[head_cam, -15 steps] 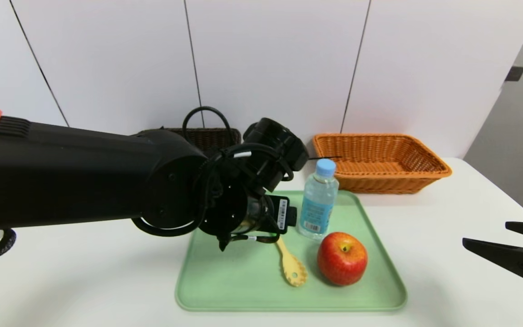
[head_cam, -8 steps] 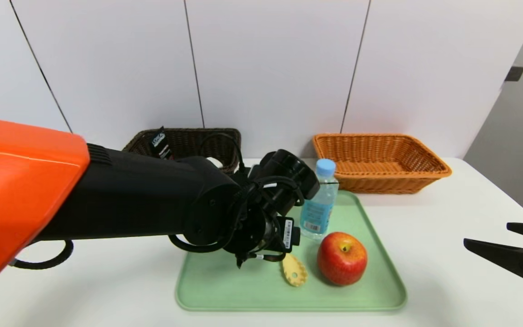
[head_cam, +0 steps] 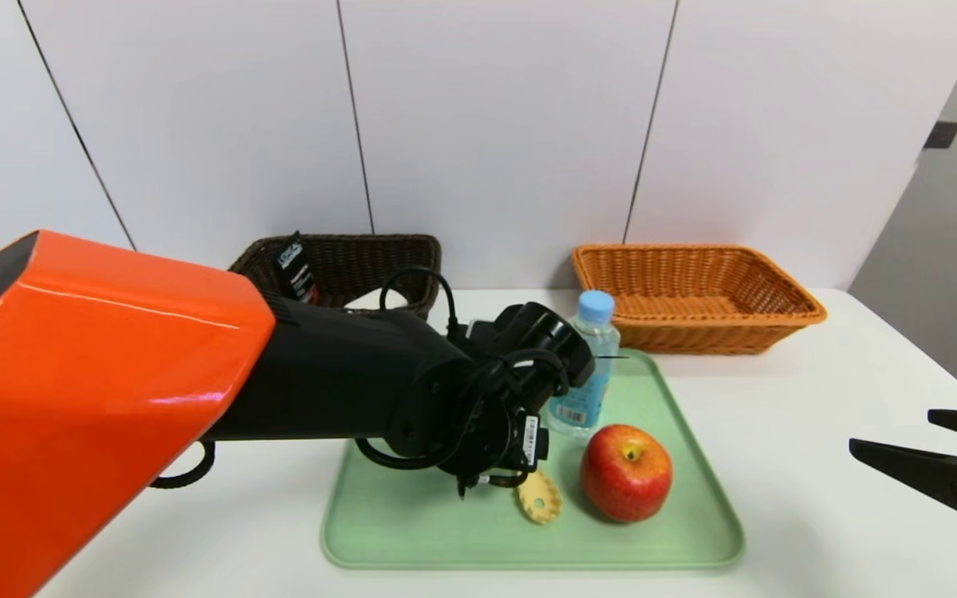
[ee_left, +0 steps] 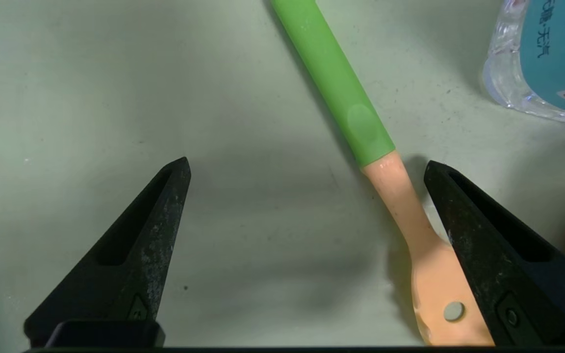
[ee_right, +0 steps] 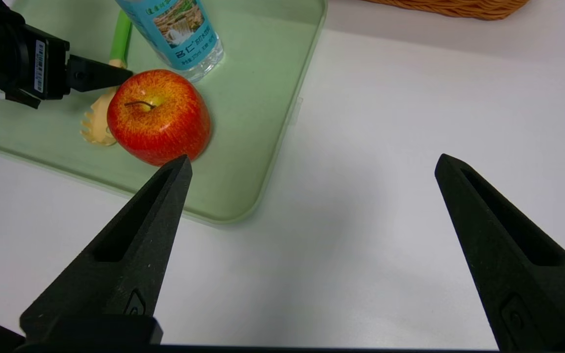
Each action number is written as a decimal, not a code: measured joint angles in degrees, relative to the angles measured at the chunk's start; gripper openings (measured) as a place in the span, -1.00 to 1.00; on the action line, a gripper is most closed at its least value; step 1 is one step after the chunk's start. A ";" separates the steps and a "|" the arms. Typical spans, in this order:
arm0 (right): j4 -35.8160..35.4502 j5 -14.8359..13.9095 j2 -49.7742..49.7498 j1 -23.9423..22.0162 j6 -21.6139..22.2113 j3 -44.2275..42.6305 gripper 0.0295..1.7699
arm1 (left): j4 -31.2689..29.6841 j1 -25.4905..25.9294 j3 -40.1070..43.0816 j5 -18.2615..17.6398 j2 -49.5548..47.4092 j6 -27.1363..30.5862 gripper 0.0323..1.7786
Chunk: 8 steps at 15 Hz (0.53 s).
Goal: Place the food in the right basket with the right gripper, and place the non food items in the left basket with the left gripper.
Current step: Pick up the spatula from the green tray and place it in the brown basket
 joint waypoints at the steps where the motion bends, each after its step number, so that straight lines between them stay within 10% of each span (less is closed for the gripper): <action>1: -0.02 0.00 -0.11 -0.02 0.02 0.07 0.93 | 0.02 0.09 -0.37 -0.02 0.32 0.00 0.90; 8: 0.00 0.00 -0.33 -0.24 0.00 0.41 0.93 | -0.06 1.18 -3.06 0.01 2.28 0.00 0.90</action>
